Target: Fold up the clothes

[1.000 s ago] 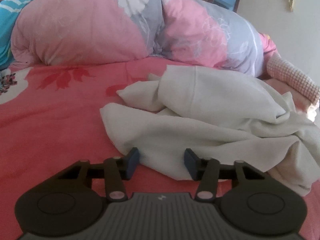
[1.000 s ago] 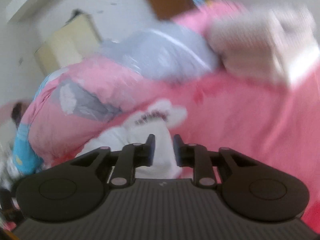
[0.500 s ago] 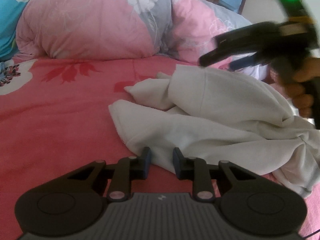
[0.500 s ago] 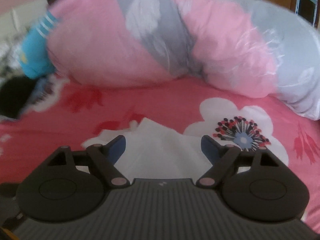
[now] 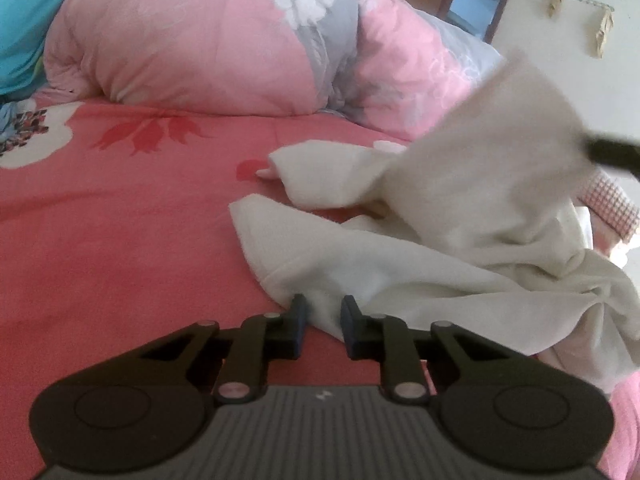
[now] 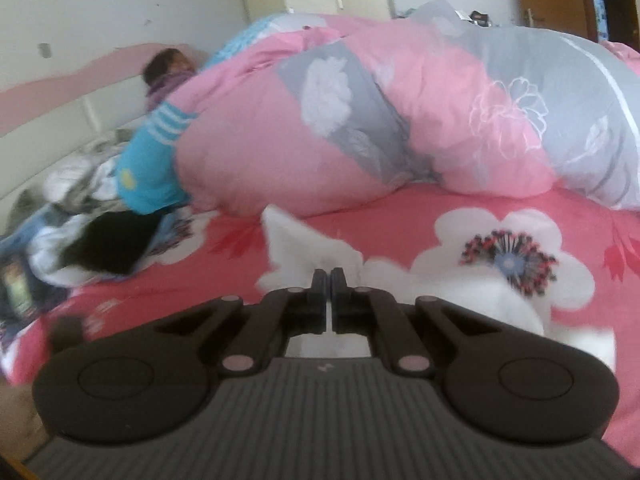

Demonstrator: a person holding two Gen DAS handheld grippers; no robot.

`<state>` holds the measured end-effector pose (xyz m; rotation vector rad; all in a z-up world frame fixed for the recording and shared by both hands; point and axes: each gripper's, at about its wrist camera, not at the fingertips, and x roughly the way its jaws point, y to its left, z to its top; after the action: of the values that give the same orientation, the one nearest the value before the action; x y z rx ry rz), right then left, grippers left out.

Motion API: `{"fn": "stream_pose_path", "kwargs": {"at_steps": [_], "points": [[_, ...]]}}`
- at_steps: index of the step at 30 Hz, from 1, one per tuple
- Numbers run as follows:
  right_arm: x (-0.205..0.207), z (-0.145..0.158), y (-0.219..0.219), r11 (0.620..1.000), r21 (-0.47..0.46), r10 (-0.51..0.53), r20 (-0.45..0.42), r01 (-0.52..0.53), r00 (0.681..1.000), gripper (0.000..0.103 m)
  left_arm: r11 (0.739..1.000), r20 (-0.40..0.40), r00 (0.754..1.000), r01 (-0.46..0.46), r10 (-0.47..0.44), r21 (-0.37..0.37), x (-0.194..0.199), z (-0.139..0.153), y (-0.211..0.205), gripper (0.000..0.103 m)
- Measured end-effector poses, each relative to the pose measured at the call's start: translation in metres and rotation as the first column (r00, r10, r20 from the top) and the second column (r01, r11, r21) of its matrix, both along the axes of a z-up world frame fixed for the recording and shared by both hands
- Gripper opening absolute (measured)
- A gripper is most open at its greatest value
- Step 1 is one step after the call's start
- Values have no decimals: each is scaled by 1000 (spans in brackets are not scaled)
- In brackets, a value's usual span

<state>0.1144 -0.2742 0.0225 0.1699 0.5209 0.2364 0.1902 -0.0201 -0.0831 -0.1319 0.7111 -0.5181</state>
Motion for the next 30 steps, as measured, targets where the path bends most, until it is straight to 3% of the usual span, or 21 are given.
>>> {"fn": "stream_pose_path", "kwargs": {"at_steps": [7, 12, 17, 21, 23, 24, 25, 27, 30], "points": [[-73, -32, 7, 994, 68, 90, -52, -87, 995, 0, 998, 1, 999, -32, 33, -55, -9, 8, 16, 17], [-114, -61, 25, 983, 106, 159, -103, -149, 982, 0, 990, 60, 997, -29, 38, -141, -15, 25, 27, 28], [-130, -64, 30, 991, 55, 127, -142, -120, 982, 0, 993, 82, 997, 18, -9, -116, -23, 27, 15, 34], [-114, -33, 18, 998, 12, 65, -61, -64, 996, 5, 998, 64, 997, 42, -39, -45, -23, 17, 1, 38], [-97, -19, 17, 999, -19, 45, -22, -45, 999, 26, 999, 55, 997, 47, -45, -26, -23, 12, -1, 38], [-86, -15, 18, 998, -42, 36, -9, -36, 999, 44, 999, 49, 998, 48, -47, -24, -22, 10, -2, 38], [-73, -15, 19, 997, -64, 30, -9, -30, 1000, 50, 999, 48, 998, 46, -45, -24, -22, 10, -1, 38], [-47, -18, 21, 995, -94, 27, -32, -29, 999, 52, 999, 52, 998, 39, -38, -25, -22, 10, 1, 39], [-2, -37, 21, 998, -52, 13, -116, -20, 993, 63, 1000, 42, 999, 9, -8, -13, -16, 8, 3, 40]]}}
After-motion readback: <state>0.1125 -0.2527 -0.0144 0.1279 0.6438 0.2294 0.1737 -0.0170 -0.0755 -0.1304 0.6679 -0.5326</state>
